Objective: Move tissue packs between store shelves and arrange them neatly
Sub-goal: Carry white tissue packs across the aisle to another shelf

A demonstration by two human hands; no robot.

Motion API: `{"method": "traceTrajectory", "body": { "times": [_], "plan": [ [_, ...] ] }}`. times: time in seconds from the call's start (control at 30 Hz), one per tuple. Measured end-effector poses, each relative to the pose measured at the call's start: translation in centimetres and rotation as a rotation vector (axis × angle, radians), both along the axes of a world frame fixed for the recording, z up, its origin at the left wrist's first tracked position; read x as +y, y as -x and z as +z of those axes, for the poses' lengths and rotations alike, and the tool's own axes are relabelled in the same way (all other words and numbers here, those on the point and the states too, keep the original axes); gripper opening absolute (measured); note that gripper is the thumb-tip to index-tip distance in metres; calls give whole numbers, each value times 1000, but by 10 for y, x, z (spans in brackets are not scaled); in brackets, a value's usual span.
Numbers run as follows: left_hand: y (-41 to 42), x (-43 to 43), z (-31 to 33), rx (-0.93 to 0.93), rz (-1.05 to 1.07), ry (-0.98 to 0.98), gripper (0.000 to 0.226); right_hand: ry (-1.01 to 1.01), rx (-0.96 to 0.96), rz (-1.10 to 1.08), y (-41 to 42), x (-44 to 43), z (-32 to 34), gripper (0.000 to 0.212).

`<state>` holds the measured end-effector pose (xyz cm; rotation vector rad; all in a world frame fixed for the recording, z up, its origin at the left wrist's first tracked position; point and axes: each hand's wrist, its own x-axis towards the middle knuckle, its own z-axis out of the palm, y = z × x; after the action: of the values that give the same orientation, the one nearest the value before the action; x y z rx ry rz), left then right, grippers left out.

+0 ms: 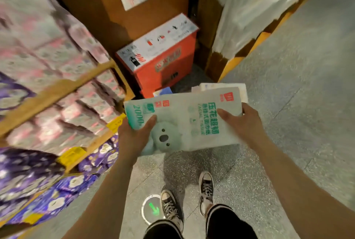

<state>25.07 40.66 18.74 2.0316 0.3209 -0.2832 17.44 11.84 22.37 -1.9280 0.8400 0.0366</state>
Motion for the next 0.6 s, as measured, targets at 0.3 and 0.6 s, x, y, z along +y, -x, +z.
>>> {"method": "traceTrajectory", "body": {
  "times": [0.3, 0.6],
  "plan": [
    [126, 38, 183, -224, 120, 163, 18, -101, -274, 322, 47, 28, 159, 15],
    [300, 115, 238, -383, 590, 172, 31, -155, -361, 689, 87, 116, 225, 32]
  ]
}}
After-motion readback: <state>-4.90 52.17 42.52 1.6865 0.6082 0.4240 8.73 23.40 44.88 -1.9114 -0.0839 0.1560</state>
